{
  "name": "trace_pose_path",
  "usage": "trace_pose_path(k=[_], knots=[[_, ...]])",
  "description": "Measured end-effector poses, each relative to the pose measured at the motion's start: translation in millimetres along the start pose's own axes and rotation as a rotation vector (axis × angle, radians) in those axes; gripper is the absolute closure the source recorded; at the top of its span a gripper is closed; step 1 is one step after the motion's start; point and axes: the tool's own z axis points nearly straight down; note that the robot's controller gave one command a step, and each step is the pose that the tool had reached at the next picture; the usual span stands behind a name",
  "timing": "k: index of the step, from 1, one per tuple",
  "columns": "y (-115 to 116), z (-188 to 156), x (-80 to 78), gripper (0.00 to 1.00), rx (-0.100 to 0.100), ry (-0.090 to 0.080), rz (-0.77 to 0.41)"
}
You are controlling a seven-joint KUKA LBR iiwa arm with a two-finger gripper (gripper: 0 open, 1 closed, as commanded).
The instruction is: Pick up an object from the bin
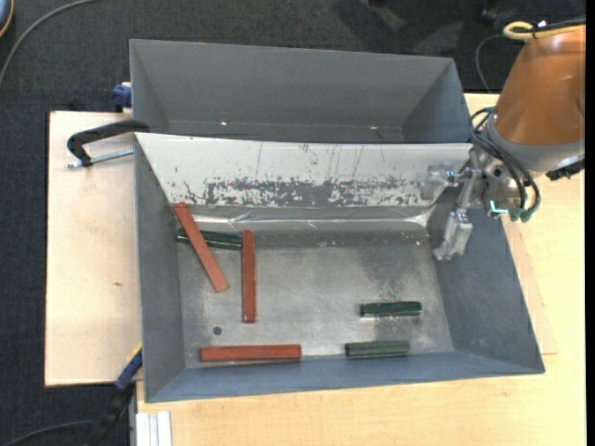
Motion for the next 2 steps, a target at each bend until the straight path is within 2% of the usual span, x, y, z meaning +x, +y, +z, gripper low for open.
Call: trace_pose_path(k=[1, 2], knots=[[28, 128, 25.1, 0.0, 0.0, 0.001, 0.014], [139, 124, 101.1, 0.0, -0.001, -0.005, -0.262]])
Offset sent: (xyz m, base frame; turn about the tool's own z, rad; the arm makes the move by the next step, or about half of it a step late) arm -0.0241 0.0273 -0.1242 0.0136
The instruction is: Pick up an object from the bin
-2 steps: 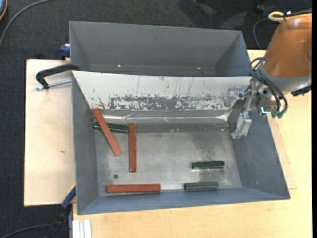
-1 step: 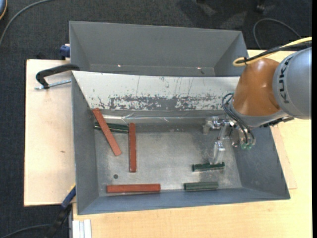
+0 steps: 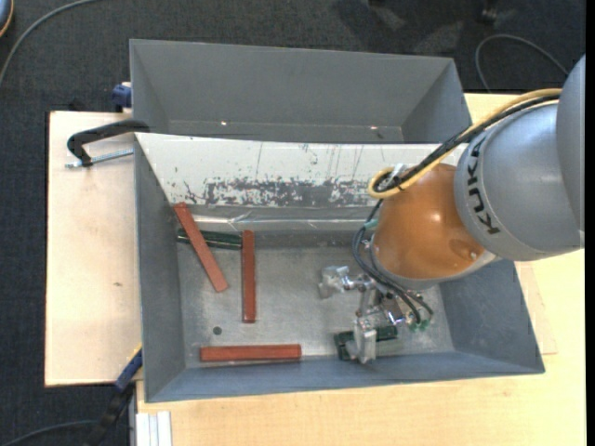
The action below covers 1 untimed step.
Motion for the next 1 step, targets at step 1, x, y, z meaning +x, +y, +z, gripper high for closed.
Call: trace_pose_path(k=[1], knots=[[-2.9, -0.2, -0.2, 1.0, 0.002, -0.001, 0.004]])
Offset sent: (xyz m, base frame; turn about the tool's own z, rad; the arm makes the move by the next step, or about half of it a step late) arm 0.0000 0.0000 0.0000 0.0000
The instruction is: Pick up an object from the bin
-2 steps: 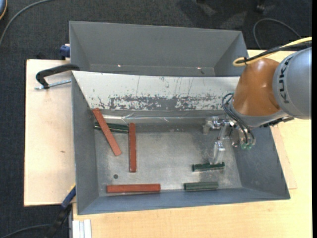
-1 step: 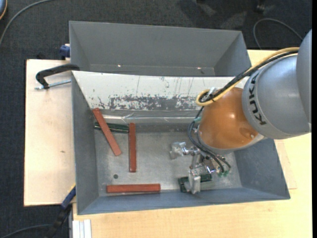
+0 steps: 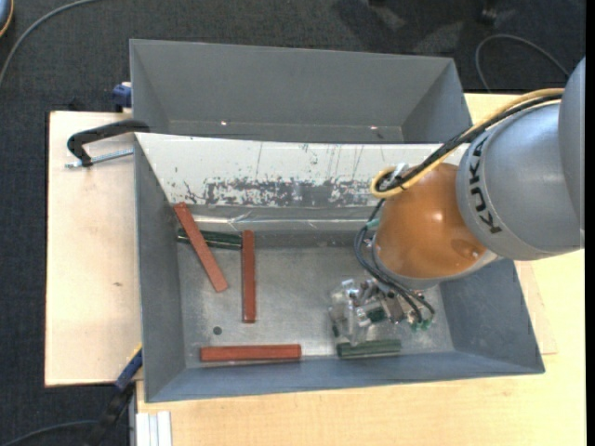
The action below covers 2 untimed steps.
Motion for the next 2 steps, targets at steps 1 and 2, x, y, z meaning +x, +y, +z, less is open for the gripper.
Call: trace_pose_path(k=[1, 2], knots=[[-0.9, -138.3, -19.4, 1.0, 0.003, -0.012, 0.011], [-0.6, -133.4, -17.5, 0.0, 0.001, -0.002, 0.011]])
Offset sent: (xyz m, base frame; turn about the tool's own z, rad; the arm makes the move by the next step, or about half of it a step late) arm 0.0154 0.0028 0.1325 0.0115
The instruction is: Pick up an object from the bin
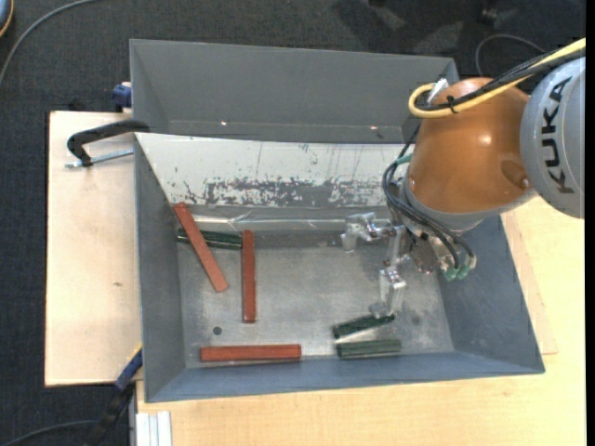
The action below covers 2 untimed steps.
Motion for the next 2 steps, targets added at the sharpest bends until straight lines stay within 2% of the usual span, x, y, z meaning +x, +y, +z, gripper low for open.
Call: trace_pose_path(k=[1, 2], knots=[[-16, 114, 9.5, 0.0, -0.002, 0.01, 0.2], [14, -7, 8.9, 0.0, 0.0, -0.009, 0.161]])
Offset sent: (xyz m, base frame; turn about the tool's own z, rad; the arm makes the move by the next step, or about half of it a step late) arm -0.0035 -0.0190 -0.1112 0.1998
